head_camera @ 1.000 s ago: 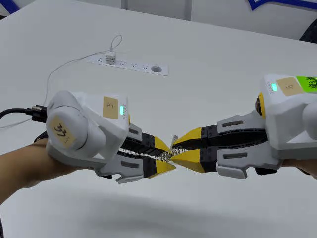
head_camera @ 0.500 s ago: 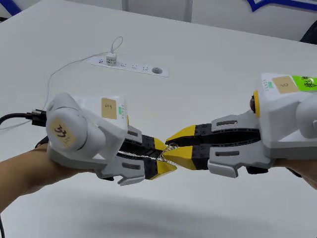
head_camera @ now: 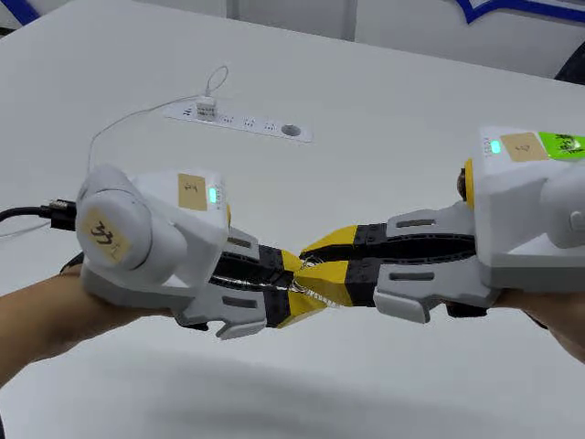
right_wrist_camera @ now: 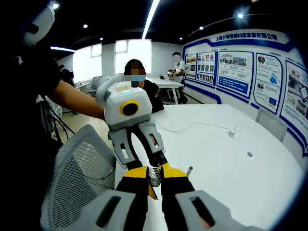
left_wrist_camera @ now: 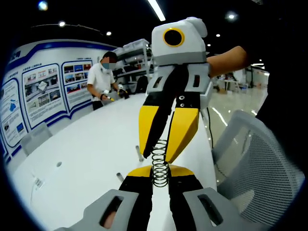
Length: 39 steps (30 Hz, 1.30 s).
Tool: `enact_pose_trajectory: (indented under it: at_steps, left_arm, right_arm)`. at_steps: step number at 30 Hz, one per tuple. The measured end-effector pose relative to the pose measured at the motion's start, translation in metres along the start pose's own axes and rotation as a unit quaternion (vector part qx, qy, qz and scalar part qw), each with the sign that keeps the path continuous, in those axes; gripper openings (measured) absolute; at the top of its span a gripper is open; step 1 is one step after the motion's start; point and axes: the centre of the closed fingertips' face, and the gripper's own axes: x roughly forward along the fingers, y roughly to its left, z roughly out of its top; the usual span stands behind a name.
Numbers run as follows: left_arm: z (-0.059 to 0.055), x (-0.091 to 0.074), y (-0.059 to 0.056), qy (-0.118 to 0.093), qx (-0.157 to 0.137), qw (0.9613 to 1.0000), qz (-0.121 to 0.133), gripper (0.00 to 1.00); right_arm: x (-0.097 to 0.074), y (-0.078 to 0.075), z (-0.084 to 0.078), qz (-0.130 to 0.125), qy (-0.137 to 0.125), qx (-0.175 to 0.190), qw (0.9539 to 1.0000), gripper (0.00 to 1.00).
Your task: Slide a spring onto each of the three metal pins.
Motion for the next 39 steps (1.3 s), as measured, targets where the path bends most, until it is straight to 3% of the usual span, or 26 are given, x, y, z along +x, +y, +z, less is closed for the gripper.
enact_pose_trajectory:
  at_steps: [6,10,13,19,23,26,30,33,39]
  left_arm:
    - [-0.001,-0.001,0.003,-0.007,-0.006,0.9999,0.007,0.12]
    - [-0.01,-0.002,0.011,0.003,-0.002,0.9994,0.034,0.2]
    - [-0.012,-0.005,0.014,0.002,-0.014,0.9991,0.039,0.27]
    - [-0.014,-0.013,0.02,0.002,-0.023,0.9985,0.05,0.3]
    - [-0.018,-0.022,0.031,0.002,-0.041,0.9968,0.069,0.36]
    - [-0.02,-0.028,0.036,-0.004,-0.054,0.9953,0.08,0.39]
    - [-0.022,-0.036,0.044,-0.007,-0.064,0.9932,0.097,0.41]
    - [-0.031,-0.041,0.046,0.013,-0.054,0.9927,0.107,0.48]
    - [-0.037,-0.049,0.051,0.011,-0.066,0.9905,0.12,0.47]
  right_arm:
    - [-0.001,-0.003,0.0,-0.005,0.001,0.006,1.0,0.09]
    - [-0.003,-0.006,0.002,-0.01,-0.003,0.007,0.9999,0.09]
    - [-0.006,-0.01,0.002,-0.017,-0.001,0.005,0.9998,0.09]
    - [-0.012,-0.02,-0.001,-0.031,0.0,0.009,0.9995,0.09]
    - [-0.018,-0.03,-0.006,-0.047,0.007,-0.005,0.9989,0.09]
    - [-0.022,-0.037,-0.009,-0.056,0.007,0.008,0.9984,0.09]
    - [-0.033,-0.057,-0.015,-0.1,0.003,0.045,0.994,0.09]
    - [-0.042,-0.07,-0.02,-0.119,0.004,0.057,0.9912,0.09]
    - [-0.061,-0.095,-0.033,-0.163,0.015,0.078,0.9834,0.1]
